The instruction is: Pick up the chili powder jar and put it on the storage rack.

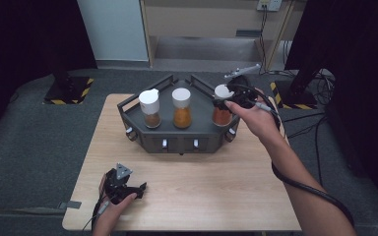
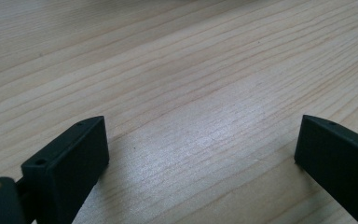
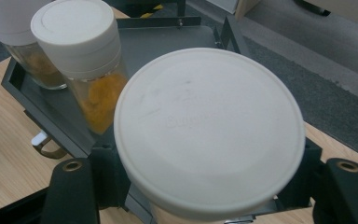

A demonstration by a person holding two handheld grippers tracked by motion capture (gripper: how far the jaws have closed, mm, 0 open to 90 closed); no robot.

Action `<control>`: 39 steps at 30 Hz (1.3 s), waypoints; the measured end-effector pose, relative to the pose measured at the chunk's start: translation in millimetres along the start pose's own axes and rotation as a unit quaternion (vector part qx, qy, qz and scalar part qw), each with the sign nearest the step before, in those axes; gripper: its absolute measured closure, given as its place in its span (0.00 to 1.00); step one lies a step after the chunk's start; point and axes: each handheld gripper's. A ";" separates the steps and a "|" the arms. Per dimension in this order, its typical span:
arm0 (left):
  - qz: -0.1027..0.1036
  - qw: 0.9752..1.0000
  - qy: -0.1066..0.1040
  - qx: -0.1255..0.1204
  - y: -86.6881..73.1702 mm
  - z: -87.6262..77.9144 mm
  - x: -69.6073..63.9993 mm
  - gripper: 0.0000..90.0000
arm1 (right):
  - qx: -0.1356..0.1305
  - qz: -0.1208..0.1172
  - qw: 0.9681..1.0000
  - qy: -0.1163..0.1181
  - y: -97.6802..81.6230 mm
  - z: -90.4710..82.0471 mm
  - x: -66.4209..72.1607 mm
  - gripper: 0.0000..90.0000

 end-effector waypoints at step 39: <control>0.000 1.000 0.000 0.000 0.1 0.0 -0.1 0.02 | 0.008 0.016 1.000 0.010 3.1 47.1 0.4 0.38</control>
Point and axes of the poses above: each handheld gripper's, and its own axes: z roughly forward along the jaws, y roughly out of its top, x roughly to its left, and after that the axes turned 4 degrees about y, right-handed
